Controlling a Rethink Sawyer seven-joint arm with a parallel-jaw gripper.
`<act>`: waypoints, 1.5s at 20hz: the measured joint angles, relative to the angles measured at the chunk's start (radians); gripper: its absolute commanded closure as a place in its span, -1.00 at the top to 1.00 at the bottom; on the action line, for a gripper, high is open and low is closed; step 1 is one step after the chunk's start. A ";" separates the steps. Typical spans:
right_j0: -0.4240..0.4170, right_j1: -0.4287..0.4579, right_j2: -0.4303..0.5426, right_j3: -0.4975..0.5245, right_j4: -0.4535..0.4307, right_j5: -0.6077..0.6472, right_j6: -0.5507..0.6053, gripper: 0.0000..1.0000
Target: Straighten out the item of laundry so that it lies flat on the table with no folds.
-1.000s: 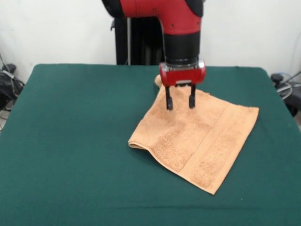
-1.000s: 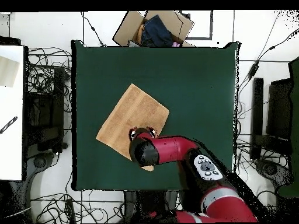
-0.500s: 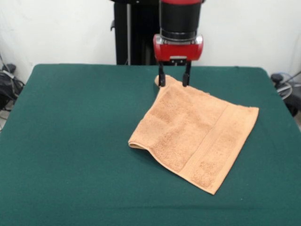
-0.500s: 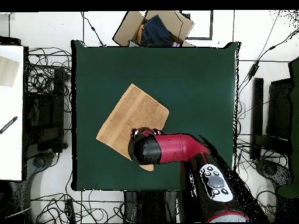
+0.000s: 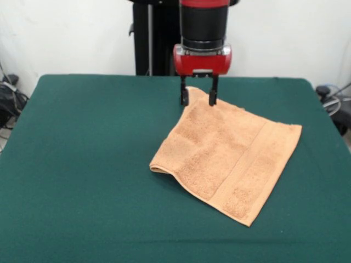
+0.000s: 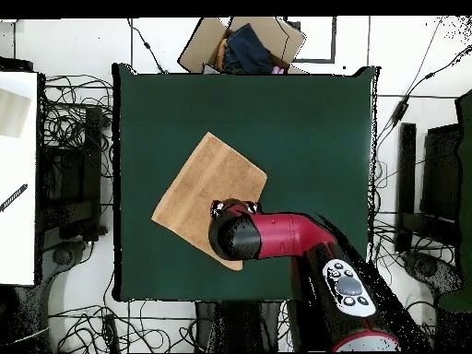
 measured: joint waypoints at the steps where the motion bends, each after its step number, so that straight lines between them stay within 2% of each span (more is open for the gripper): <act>1: -0.002 0.004 0.000 0.000 0.000 -0.006 0.000 1.00; 8: -0.006 0.035 0.000 0.000 0.000 -0.049 0.000 1.00; 19: -0.015 0.037 0.005 0.002 0.000 -0.050 0.000 1.00; 30: -0.057 0.037 0.041 0.002 0.000 -0.050 0.000 1.00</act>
